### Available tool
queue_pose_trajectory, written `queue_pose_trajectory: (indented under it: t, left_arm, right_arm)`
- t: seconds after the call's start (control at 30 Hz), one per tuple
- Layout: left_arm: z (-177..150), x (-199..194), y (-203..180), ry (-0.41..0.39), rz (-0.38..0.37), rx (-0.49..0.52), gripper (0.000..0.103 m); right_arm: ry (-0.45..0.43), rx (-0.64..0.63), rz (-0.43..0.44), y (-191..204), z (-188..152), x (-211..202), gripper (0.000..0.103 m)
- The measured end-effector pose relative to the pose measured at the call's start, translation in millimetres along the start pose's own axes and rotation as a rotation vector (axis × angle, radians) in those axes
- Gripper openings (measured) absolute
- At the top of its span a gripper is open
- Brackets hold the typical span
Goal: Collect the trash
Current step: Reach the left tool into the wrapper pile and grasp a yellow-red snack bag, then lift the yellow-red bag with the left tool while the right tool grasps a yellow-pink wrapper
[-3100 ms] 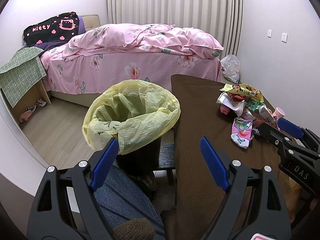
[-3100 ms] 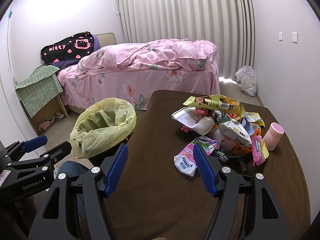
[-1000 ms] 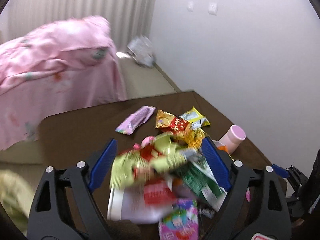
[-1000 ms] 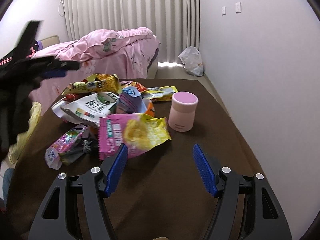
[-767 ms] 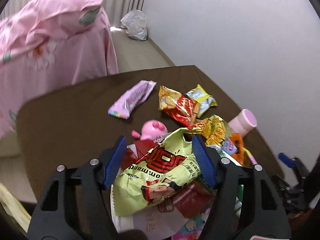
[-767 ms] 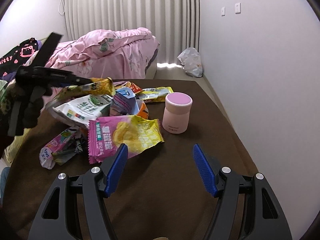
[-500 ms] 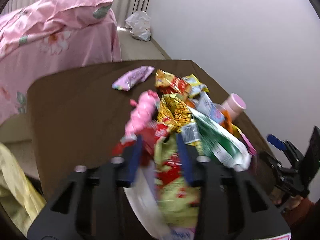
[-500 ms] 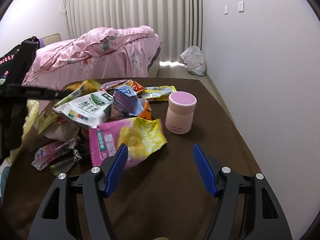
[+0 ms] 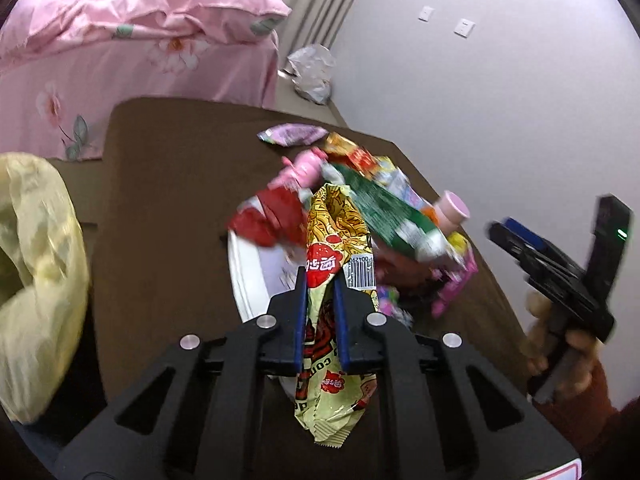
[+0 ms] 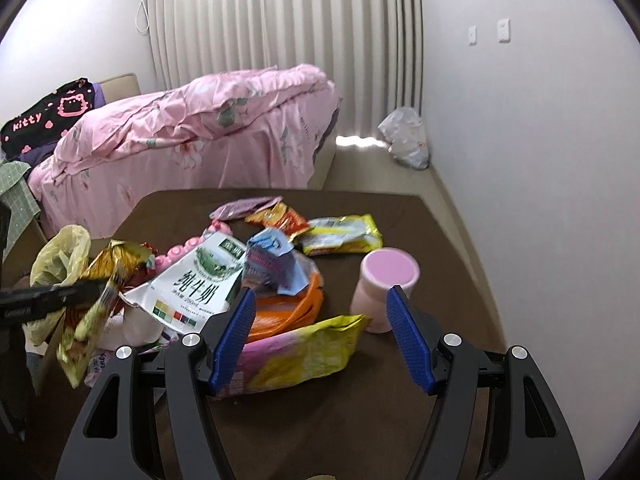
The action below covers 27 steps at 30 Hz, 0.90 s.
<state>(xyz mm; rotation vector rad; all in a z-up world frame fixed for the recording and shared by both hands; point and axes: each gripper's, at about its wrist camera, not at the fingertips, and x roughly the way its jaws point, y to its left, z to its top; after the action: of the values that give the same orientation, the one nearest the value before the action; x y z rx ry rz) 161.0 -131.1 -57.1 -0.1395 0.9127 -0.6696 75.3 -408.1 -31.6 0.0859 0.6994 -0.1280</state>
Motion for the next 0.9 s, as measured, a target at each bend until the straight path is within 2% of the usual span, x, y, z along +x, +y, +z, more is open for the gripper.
queue_pose_trajectory:
  t: [0.1, 0.17, 0.3, 0.4, 0.57, 0.63, 0.7, 0.9]
  left_arm:
    - [-8, -2, -4, 0.008, 0.001, 0.015, 0.011]
    - [-11, -5, -5, -0.002, 0.024, 0.025, 0.012]
    - [-20, -7, -9, 0.001, 0.027, 0.031, 0.012]
    - [-28, -6, -13, 0.003, 0.043, 0.035, 0.012]
    - [-33, -6, -21, 0.016, 0.063, 0.038, 0.014]
    - [-34, -9, -22, 0.015, 0.069, 0.034, 0.015]
    - [-33, -13, -23, 0.009, 0.074, 0.035, 0.021]
    - [-28, -16, -26, -0.001, 0.092, 0.045, 0.029]
  right_arm:
    - [0.093, 0.041, -0.011, -6, -11, 19, 0.06]
    - [0.155, 0.036, -0.053, -12, -26, 25, 0.058]
    - [0.208, 0.06, -0.111, -29, -54, 15, 0.058]
    - [0.209, 0.111, -0.112, -41, -65, 5, 0.058]
    - [0.191, 0.226, -0.014, -50, -63, 7, 0.058]
    - [0.183, 0.231, 0.007, -44, -60, 10, 0.058]
    - [0.171, 0.217, 0.02, -36, -56, 14, 0.058]
    - [0.172, 0.207, 0.028, -29, -51, 25, 0.058]
